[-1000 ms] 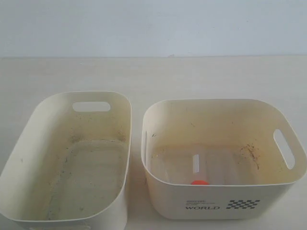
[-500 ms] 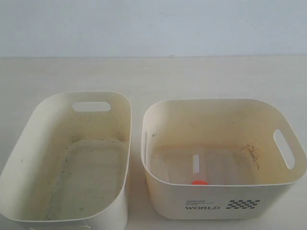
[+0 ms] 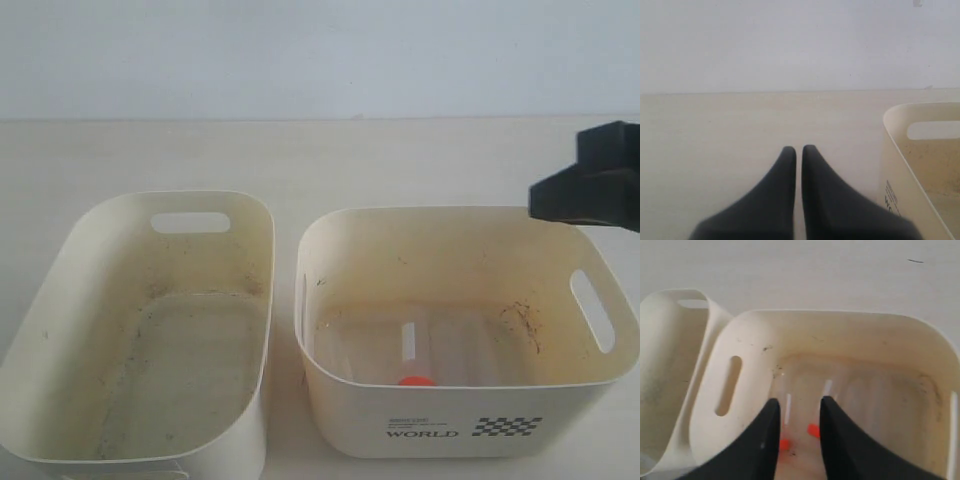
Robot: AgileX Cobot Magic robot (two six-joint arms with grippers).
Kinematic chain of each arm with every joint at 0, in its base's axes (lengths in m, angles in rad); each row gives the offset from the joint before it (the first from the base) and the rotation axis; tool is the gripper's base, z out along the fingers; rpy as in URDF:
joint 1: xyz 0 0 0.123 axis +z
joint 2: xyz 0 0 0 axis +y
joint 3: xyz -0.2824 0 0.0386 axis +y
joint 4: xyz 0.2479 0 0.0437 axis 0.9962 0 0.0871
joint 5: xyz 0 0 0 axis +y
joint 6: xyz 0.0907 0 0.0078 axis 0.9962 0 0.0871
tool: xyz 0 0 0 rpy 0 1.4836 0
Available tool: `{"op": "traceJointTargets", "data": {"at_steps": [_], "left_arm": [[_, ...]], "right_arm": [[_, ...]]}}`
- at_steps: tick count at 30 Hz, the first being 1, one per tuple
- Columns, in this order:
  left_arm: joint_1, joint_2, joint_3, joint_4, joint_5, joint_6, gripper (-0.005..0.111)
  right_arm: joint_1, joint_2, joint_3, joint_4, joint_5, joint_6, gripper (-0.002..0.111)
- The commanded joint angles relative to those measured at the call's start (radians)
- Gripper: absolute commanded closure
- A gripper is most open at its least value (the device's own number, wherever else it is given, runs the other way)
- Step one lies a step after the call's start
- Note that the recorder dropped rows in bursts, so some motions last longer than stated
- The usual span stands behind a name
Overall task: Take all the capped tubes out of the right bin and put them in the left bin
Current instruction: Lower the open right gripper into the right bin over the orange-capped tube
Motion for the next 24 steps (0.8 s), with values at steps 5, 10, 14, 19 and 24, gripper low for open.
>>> {"op": "traceJointTargets", "data": {"at_steps": [5,10,14,19,24], "left_arm": [[0.0,0.0,-0.004,-0.006,-0.006,-0.01,0.102],[0.0,0.0,-0.004,-0.006,-0.006,-0.01,0.102],[0.0,0.0,-0.004,-0.006,-0.006,-0.01,0.102],[0.0,0.0,-0.004,-0.006,-0.006,-0.01,0.102],[0.0,0.0,-0.004,-0.006,-0.006,-0.01,0.102]], "right_arm": [[0.357,0.16,-0.068,-0.014,-0.171,0.005,0.072],[0.489,0.286,-0.074,-0.325,-0.306,0.319,0.072],[0.489,0.37,-0.074,-0.523,-0.321,0.613,0.072],[0.504,0.451,-0.074,-0.522,-0.34,0.668,0.069],[0.504,0.486,-0.074,-0.522,-0.344,0.69,0.031]]}}
